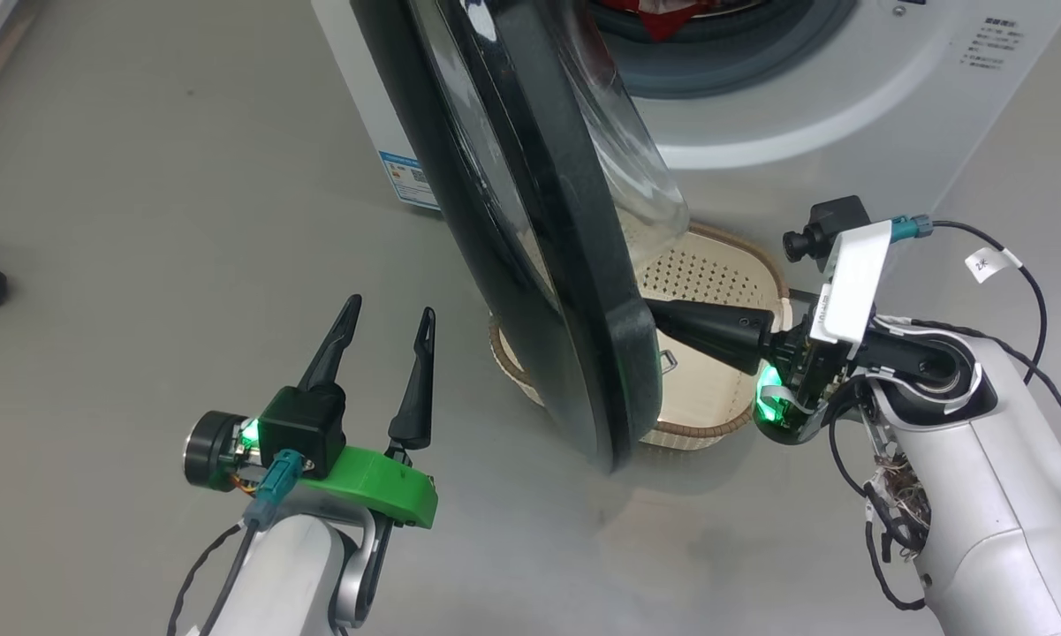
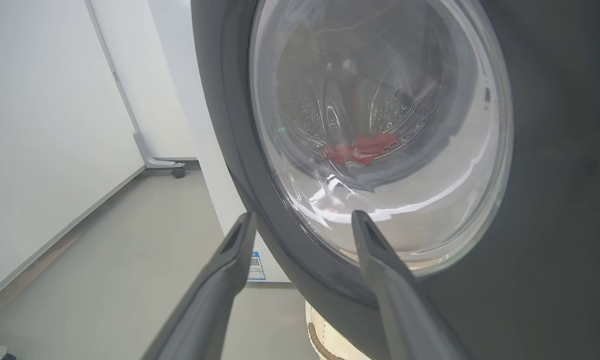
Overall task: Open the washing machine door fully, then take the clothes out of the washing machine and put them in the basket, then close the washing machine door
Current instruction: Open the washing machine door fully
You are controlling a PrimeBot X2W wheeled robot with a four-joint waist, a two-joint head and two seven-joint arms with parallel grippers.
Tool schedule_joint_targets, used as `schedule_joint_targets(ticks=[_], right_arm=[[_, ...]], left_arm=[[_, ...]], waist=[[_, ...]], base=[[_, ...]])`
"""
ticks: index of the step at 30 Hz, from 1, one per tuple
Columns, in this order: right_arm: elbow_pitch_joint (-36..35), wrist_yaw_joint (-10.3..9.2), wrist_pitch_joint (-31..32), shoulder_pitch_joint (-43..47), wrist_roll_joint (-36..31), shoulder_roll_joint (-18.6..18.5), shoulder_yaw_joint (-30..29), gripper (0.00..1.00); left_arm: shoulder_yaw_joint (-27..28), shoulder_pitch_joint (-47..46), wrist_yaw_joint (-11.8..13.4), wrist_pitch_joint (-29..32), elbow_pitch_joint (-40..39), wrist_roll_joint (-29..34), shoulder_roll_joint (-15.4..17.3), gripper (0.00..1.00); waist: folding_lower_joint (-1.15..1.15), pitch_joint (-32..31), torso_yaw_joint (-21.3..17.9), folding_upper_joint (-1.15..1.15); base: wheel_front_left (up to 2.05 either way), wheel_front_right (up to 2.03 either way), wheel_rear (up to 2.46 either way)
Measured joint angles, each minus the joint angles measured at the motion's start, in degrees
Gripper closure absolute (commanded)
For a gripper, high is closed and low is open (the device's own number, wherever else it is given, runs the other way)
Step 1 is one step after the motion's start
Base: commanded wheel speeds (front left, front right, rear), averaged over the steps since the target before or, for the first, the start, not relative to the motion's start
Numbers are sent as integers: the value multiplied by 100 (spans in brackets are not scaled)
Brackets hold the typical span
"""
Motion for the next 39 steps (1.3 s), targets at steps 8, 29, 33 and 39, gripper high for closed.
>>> schedule_joint_targets(ticks=[8,29,33,39], right_arm=[[-111,9,-142,299,-76,51,198,100],[-280,43,-481,603,-76,160,664,100],[-290,43,-546,628,-71,176,684,100],[-334,44,-753,782,32,190,579,100]], left_arm=[[-25,121,0,0,0,-29,1,0],[-3,297,-1,0,12,-26,5,0],[15,301,-1,0,9,-25,5,0],[46,327,-1,0,5,-11,5,0]], waist=[[0,-161,361,0],[0,-376,938,0],[0,-385,942,0],[0,-405,911,0]], base=[[0,0,0],[0,0,0],[0,0,0],[0,0,0]])
